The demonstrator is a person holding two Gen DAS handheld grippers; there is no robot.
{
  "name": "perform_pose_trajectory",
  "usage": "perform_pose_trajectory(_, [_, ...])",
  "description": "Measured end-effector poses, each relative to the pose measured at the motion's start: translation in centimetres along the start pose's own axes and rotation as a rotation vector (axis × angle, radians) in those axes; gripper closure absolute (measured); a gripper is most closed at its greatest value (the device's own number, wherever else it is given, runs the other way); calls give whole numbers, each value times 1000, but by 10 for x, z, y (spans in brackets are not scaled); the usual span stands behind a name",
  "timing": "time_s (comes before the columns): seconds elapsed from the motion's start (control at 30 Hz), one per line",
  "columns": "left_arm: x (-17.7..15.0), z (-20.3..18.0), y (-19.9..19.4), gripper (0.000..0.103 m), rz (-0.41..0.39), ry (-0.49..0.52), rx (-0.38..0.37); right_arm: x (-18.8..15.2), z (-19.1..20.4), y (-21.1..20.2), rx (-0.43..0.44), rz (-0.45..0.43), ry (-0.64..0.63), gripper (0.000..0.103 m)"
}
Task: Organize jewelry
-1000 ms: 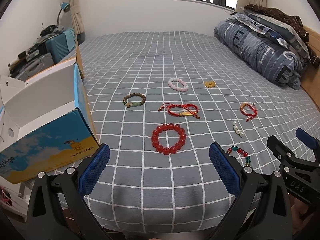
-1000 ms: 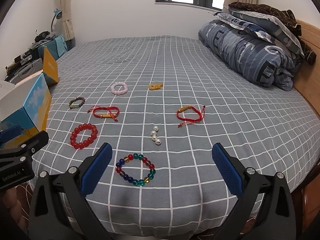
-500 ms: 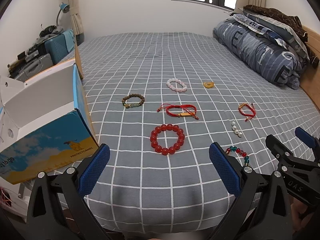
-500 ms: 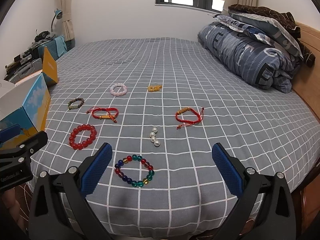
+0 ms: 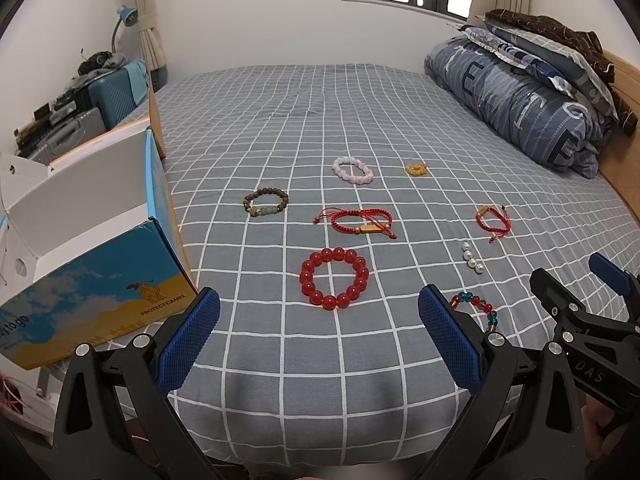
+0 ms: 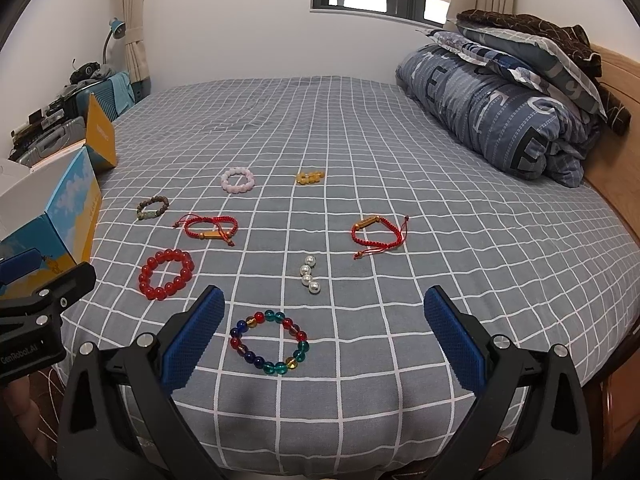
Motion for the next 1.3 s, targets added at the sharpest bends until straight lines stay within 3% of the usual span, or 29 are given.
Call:
perform_pose_trajectory(0.8, [2,1,-3,6,-2,2,5,1,2,-4,14,-11,5,7])
perform_pose_trajectory(1.03, [26,13,-11,6,-29,0,38,15,-4,-6,5,-14,27,7])
perform_pose_trajectory(1.3, [75,41,-11,6,-50,-53,16,48,-11,-3,-25,-36,52,7])
Point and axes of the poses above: each gripper's, at about its wrist camera, not at the fingertips, and y roughly the way its jaws point, z to its left, x to its top, the point moved 6 cm from there along y, roughly the way its jaws point, and after that the axes turned 10 degrees about y, right-handed, at the moved point
